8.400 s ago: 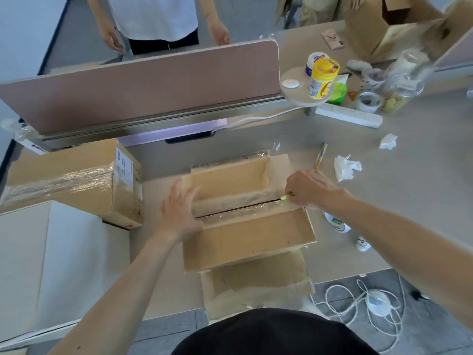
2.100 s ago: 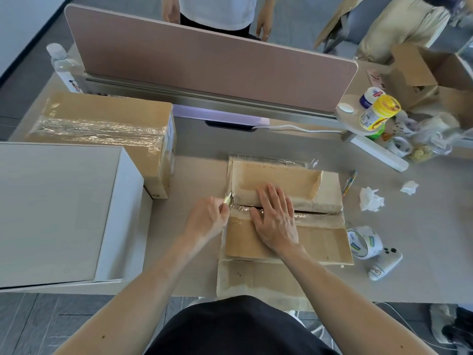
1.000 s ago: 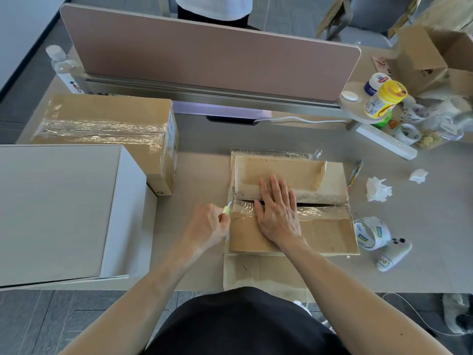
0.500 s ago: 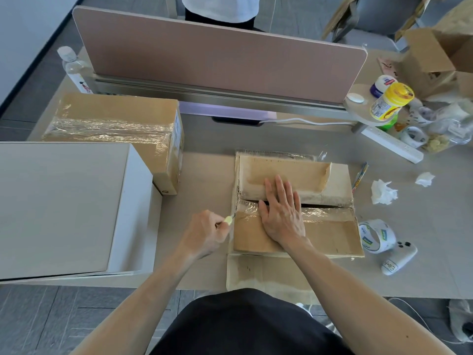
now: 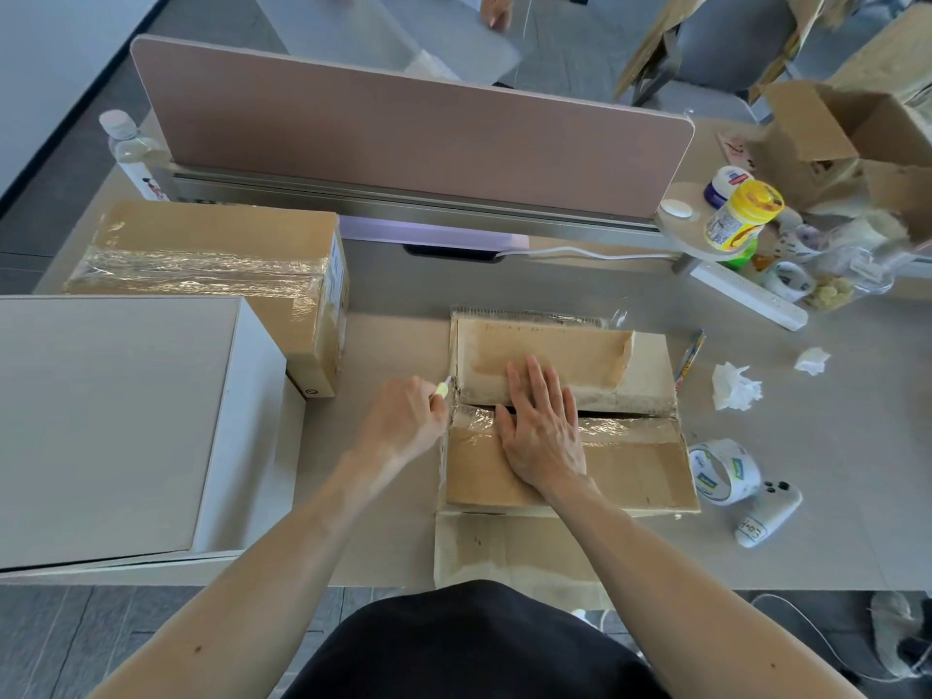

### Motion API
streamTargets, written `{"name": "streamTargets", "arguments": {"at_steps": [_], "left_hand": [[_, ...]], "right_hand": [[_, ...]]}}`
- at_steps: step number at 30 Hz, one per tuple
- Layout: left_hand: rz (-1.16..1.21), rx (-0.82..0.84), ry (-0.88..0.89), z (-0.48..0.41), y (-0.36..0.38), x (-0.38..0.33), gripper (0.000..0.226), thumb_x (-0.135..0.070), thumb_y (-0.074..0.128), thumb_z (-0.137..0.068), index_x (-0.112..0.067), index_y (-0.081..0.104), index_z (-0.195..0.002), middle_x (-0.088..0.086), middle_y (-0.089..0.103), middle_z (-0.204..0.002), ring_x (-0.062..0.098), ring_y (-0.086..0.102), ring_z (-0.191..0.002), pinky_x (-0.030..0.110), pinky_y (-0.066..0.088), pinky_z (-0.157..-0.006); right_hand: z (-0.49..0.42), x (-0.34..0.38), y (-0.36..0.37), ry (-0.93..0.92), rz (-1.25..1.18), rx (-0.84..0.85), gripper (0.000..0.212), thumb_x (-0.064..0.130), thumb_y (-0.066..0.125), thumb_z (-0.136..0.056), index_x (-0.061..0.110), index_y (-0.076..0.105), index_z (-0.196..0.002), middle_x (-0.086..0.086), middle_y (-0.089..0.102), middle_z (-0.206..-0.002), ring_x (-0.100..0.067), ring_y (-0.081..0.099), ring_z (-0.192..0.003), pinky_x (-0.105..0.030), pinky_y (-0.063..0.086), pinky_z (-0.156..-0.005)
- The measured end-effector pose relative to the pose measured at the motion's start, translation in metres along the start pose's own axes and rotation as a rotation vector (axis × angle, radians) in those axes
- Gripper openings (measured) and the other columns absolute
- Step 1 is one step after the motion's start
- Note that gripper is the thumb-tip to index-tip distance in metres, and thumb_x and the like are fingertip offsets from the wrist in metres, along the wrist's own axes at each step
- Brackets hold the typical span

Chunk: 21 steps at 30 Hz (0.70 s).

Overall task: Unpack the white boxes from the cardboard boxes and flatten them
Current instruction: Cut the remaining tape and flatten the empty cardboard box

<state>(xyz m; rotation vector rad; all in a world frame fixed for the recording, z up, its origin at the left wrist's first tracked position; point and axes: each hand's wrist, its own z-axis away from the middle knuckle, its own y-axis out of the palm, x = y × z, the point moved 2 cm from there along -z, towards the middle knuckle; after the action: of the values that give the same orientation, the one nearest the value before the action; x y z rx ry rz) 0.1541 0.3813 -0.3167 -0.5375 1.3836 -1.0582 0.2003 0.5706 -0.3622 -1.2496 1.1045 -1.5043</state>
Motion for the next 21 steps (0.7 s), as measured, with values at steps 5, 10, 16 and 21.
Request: {"name": "streamTargets", "arguments": {"at_steps": [5, 10, 16, 21], "left_hand": [[0.009, -0.036, 0.007, 0.004, 0.0, -0.003, 0.042, -0.018, 0.049, -0.09, -0.016, 0.032, -0.052, -0.001, 0.036, -0.046, 0.02, 0.032, -0.044, 0.03, 0.019, -0.043], [-0.091, 0.024, -0.017, 0.003, 0.005, -0.004, 0.043, -0.021, 0.048, -0.095, -0.02, 0.035, -0.054, -0.002, 0.043, -0.051, 0.015, 0.039, -0.043, 0.026, 0.023, -0.041], [-0.155, 0.091, -0.025, 0.003, -0.001, -0.012, 0.042, -0.022, 0.048, -0.096, -0.016, 0.031, -0.058, -0.001, 0.037, -0.056, 0.023, 0.044, -0.056, 0.027, 0.025, -0.044], [-0.119, 0.13, -0.015, 0.011, -0.004, -0.011, 0.044, -0.02, 0.05, -0.095, -0.015, 0.033, -0.055, -0.001, 0.039, -0.052, 0.017, 0.042, -0.046, 0.024, 0.022, -0.039]], "right_hand": [[-0.002, -0.001, 0.002, 0.004, 0.004, 0.018, 0.063, 0.047, 0.029, -0.101, 0.029, 0.009, -0.157, 0.001, -0.001, -0.165, -0.023, -0.003, -0.152, -0.042, 0.0, -0.123], [-0.001, 0.0, 0.002, 0.0, 0.0, 0.006, 0.063, 0.046, 0.031, -0.101, 0.028, 0.01, -0.157, 0.001, 0.0, -0.165, -0.023, -0.002, -0.152, -0.041, 0.0, -0.123], [-0.001, 0.0, 0.001, 0.003, 0.001, 0.014, 0.064, 0.047, 0.031, -0.101, 0.029, 0.008, -0.157, 0.001, 0.0, -0.165, -0.023, -0.003, -0.152, -0.042, 0.001, -0.123], [-0.001, 0.0, 0.002, 0.003, 0.007, -0.001, 0.064, 0.046, 0.033, -0.1, 0.028, 0.011, -0.157, -0.001, 0.003, -0.165, -0.025, 0.0, -0.152, -0.043, 0.003, -0.123]]}}
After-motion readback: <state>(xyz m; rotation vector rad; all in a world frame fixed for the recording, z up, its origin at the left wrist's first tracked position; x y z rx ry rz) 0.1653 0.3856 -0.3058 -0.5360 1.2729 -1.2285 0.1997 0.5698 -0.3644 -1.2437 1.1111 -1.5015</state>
